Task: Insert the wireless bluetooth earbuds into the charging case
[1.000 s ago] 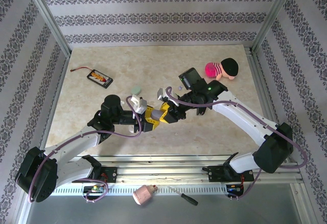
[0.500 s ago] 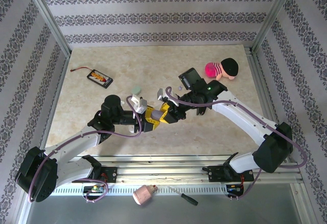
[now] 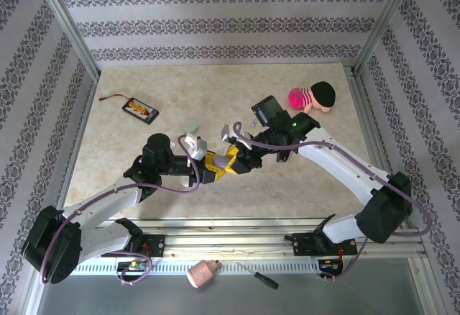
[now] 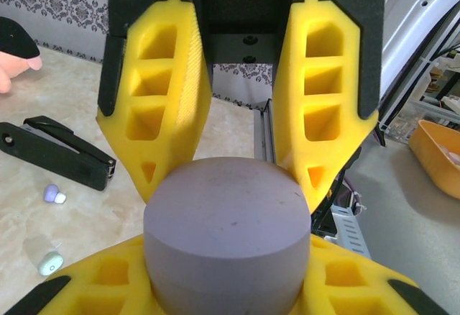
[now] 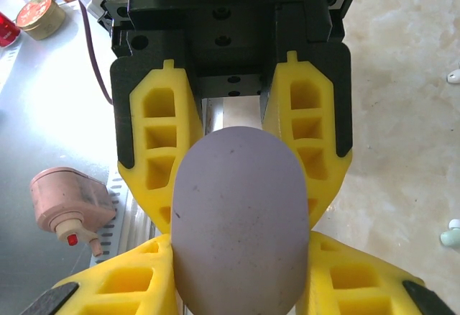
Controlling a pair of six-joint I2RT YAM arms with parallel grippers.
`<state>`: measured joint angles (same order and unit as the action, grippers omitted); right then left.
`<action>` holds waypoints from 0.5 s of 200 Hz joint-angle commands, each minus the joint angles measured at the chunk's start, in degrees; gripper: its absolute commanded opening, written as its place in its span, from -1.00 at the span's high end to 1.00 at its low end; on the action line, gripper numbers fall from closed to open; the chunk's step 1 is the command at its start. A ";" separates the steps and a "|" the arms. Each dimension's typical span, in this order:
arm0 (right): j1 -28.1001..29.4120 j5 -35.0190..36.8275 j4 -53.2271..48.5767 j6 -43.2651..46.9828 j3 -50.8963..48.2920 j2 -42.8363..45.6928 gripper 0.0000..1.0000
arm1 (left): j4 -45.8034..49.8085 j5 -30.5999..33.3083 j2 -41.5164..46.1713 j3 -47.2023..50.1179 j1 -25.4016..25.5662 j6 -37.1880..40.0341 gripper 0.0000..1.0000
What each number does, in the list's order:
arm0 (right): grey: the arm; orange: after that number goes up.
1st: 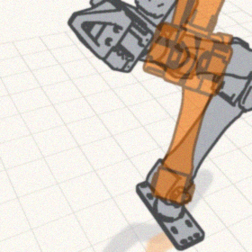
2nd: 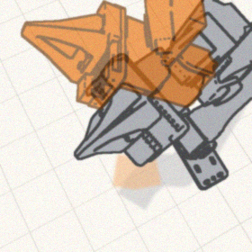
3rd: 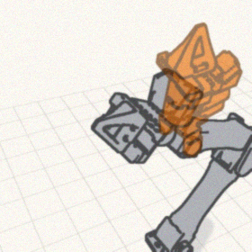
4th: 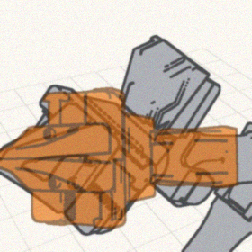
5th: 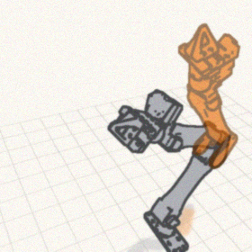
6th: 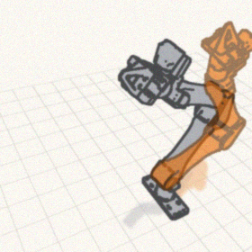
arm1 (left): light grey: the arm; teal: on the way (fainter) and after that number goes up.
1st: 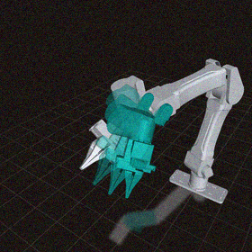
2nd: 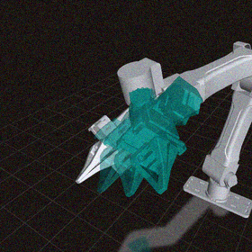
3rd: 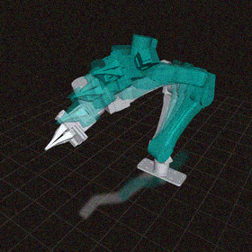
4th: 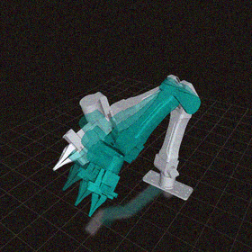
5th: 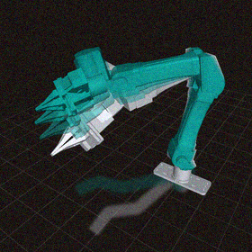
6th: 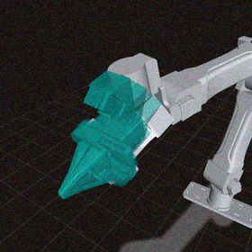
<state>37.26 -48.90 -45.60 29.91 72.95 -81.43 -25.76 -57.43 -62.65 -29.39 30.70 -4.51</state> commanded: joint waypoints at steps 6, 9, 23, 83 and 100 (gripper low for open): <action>-0.63 2.25 2.88 -1.91 -0.26 0.29 0.22 | -2.35 -2.42 0.32 0.12 1.21 3.14 0.60; -0.75 2.39 2.98 -2.02 -0.26 0.31 0.19 | -2.29 -2.42 0.27 0.12 1.21 3.25 0.60; -1.50 2.84 3.48 -3.07 -0.13 0.31 0.06 | -2.28 -2.65 0.33 0.17 1.23 3.54 0.60; -2.96 3.42 6.40 -5.33 -1.48 1.96 -0.23 | -2.11 -2.43 0.43 0.74 1.21 4.60 0.65; -3.46 3.80 6.99 -5.94 -1.88 2.46 -0.27 | -2.15 -2.39 0.56 1.01 1.21 4.97 0.65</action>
<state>35.11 -47.46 -42.57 25.41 72.12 -80.27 -25.96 -56.55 -62.65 -28.88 30.70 -1.72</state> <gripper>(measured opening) 0.624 0.348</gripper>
